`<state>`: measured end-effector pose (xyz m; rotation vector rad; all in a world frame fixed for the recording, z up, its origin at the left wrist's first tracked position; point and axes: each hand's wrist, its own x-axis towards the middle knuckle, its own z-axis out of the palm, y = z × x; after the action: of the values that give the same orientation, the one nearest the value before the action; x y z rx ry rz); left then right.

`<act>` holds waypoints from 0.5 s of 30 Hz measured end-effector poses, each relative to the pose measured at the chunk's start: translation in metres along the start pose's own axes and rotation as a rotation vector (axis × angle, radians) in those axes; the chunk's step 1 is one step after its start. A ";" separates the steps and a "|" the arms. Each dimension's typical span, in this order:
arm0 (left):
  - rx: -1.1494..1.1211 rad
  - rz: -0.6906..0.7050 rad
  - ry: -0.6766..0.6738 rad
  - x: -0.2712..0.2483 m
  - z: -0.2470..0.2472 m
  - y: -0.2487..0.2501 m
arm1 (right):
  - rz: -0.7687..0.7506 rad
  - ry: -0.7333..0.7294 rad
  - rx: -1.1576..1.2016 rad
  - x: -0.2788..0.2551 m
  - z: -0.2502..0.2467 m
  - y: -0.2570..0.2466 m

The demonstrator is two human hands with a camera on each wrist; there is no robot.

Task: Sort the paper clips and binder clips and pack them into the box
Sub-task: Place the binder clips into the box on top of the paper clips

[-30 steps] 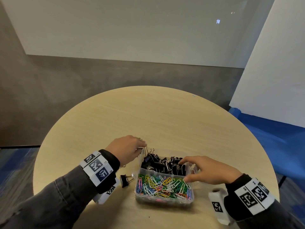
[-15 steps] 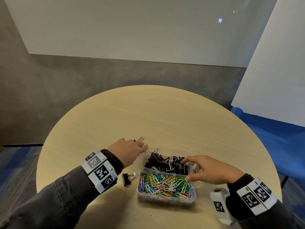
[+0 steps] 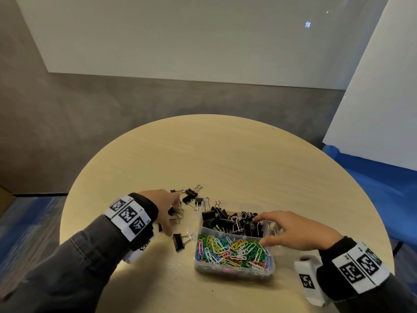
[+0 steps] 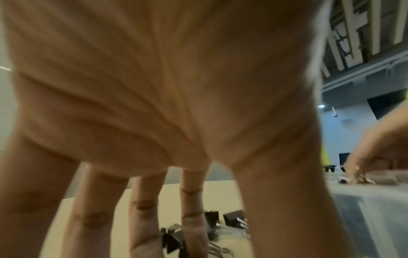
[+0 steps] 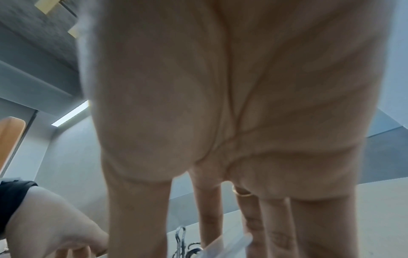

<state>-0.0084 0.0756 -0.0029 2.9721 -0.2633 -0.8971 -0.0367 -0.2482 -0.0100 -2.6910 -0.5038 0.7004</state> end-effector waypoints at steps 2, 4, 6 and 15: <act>0.007 0.006 0.003 0.003 0.004 0.003 | 0.001 0.002 0.005 0.000 0.000 0.000; -0.006 0.014 0.023 0.003 0.003 0.002 | 0.000 0.004 0.003 0.000 0.000 -0.001; 0.004 0.019 0.055 0.001 -0.001 0.000 | 0.000 0.001 0.005 -0.001 0.000 -0.001; -0.273 0.420 0.418 -0.019 -0.021 0.025 | -0.004 0.001 0.012 -0.001 -0.001 -0.001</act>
<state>-0.0161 0.0532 0.0270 2.6134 -0.6524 -0.2369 -0.0371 -0.2479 -0.0086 -2.6785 -0.5029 0.6987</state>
